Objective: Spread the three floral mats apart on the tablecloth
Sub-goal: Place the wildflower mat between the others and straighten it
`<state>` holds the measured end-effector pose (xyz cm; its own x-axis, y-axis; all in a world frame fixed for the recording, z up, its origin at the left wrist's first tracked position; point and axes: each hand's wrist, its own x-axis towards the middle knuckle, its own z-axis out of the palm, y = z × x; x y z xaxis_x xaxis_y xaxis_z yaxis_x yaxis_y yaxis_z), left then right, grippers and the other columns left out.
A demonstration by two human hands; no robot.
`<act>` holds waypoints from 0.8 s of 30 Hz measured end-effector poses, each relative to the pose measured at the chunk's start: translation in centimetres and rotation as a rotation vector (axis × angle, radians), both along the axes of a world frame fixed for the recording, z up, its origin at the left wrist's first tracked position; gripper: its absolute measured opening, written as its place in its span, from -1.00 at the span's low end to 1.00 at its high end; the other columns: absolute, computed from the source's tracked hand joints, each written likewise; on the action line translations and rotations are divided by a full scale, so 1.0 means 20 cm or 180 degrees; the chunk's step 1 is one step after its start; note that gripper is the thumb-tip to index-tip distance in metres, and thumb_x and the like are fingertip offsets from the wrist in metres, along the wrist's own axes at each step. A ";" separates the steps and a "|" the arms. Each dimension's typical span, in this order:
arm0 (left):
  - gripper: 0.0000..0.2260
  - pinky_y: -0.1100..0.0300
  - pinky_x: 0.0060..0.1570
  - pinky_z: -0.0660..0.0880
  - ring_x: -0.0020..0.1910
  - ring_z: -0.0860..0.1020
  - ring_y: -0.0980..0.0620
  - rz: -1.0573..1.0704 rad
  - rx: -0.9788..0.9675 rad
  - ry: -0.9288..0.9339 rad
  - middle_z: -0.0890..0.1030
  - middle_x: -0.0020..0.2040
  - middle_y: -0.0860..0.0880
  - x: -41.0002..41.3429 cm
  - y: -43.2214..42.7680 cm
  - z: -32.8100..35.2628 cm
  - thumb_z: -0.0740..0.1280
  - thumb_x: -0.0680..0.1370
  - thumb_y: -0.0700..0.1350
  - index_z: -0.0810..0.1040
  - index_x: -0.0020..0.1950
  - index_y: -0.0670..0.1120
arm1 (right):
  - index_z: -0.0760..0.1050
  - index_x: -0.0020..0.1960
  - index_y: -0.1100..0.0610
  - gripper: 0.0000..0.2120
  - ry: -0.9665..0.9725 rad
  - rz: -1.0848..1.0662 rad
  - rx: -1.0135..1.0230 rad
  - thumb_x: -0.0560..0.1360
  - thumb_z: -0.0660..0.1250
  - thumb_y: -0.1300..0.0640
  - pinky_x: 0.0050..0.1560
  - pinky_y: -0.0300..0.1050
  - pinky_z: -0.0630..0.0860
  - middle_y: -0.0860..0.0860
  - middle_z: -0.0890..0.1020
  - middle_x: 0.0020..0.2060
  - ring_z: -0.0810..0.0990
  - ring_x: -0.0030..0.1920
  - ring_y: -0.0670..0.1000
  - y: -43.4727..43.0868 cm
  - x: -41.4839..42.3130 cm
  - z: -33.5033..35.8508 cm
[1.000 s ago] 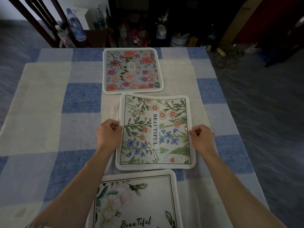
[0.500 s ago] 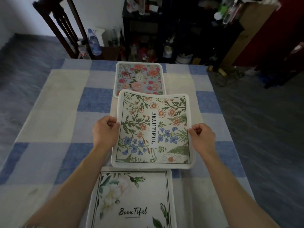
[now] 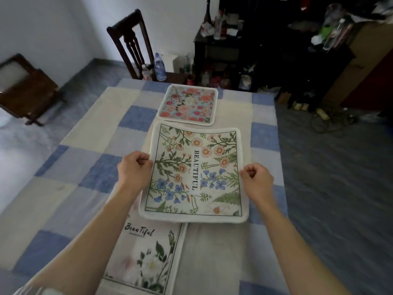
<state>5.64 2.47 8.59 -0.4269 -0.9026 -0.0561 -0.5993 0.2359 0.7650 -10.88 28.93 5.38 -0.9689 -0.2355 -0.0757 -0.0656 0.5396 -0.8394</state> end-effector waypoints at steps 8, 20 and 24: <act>-0.95 0.17 -0.06 0.51 -0.23 0.59 0.09 -0.0086 -0.0041 0.0193 0.63 -0.26 0.11 0.03 0.20 0.05 0.42 0.46 -0.13 0.65 -0.14 0.02 | 0.56 -0.16 0.16 -0.92 0.0080 -0.0005 0.0093 0.51 0.39 0.21 -0.40 -0.47 0.40 -0.05 0.62 -0.29 0.55 -0.31 -0.13 0.21 -0.01 0.15; -0.91 0.36 -0.33 0.33 -0.30 0.52 0.19 -0.0035 -0.0178 0.0327 0.58 -0.29 0.16 -0.21 0.56 0.08 0.43 0.47 -0.17 0.61 -0.16 0.02 | 0.57 -0.14 0.09 -0.93 -0.0127 0.0101 -0.0041 0.52 0.39 0.14 -0.15 -0.06 0.65 -0.01 0.67 -0.23 0.68 -0.18 -0.01 0.57 -0.26 0.17; -0.94 0.35 -0.33 0.36 -0.27 0.55 0.15 0.0067 -0.0318 0.0254 0.59 -0.27 0.14 -0.37 0.80 0.07 0.40 0.48 -0.18 0.62 -0.13 -0.01 | 0.56 -0.16 0.13 -0.90 -0.0341 0.0290 -0.0240 0.53 0.38 0.16 -0.25 -0.13 0.60 0.01 0.67 -0.26 0.66 -0.23 -0.02 0.72 -0.44 0.09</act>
